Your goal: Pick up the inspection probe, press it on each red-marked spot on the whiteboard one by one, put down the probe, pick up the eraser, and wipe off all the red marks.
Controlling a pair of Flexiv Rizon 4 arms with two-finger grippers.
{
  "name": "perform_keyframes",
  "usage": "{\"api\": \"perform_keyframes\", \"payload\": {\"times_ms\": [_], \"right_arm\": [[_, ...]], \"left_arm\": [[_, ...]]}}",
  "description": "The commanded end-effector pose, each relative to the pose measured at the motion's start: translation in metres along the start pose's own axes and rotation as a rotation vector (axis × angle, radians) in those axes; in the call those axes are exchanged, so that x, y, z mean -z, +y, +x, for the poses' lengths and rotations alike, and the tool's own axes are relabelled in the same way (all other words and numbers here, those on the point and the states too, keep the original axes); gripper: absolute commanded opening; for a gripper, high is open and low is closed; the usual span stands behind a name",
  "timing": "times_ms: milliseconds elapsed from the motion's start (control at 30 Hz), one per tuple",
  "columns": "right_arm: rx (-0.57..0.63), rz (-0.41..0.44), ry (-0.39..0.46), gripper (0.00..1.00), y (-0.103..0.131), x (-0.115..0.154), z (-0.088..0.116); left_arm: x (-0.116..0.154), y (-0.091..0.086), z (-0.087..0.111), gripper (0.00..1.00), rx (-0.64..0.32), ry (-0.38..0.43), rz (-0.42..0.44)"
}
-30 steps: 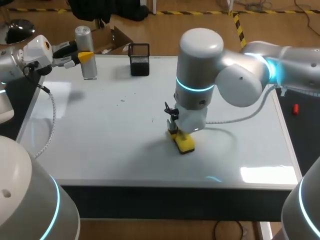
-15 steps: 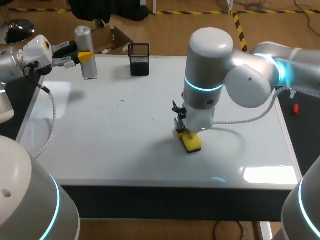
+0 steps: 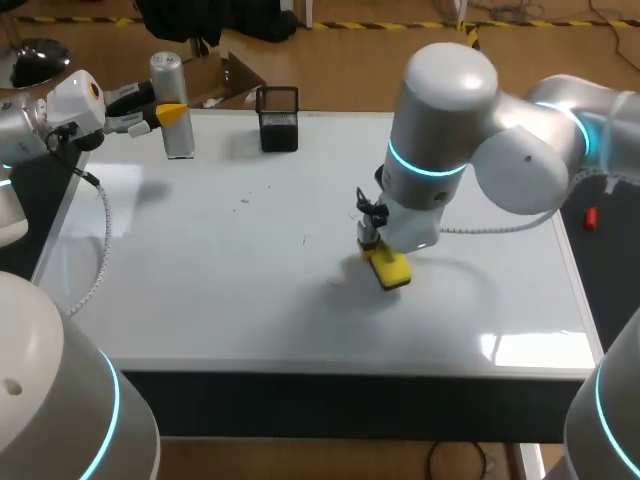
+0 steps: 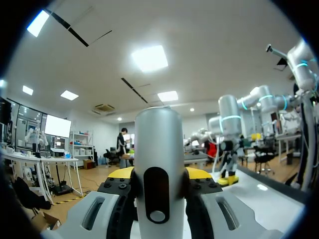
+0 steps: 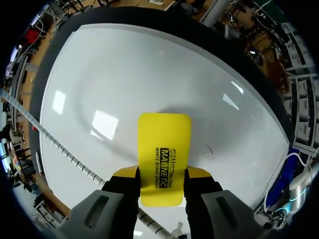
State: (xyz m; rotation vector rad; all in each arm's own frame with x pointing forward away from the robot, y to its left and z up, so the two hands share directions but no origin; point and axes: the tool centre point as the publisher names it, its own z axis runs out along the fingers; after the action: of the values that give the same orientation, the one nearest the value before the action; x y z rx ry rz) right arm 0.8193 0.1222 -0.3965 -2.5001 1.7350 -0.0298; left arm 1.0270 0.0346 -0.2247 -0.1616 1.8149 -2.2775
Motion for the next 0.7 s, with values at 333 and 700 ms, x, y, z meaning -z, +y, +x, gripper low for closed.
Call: {"api": "perform_keyframes", "payload": {"times_ms": [333, 700], "right_arm": [[-0.044, -0.052, 0.015, 0.0, -0.023, 0.006, 0.084], [-0.071, -0.126, -0.034, 0.0, -0.065, 0.001, 0.147]], "left_arm": [[0.0, -0.002, 0.0, 0.0, 0.0, 0.0, -0.001], [0.0, -0.002, 0.0, 0.0, 0.0, 0.0, -0.001]]}}
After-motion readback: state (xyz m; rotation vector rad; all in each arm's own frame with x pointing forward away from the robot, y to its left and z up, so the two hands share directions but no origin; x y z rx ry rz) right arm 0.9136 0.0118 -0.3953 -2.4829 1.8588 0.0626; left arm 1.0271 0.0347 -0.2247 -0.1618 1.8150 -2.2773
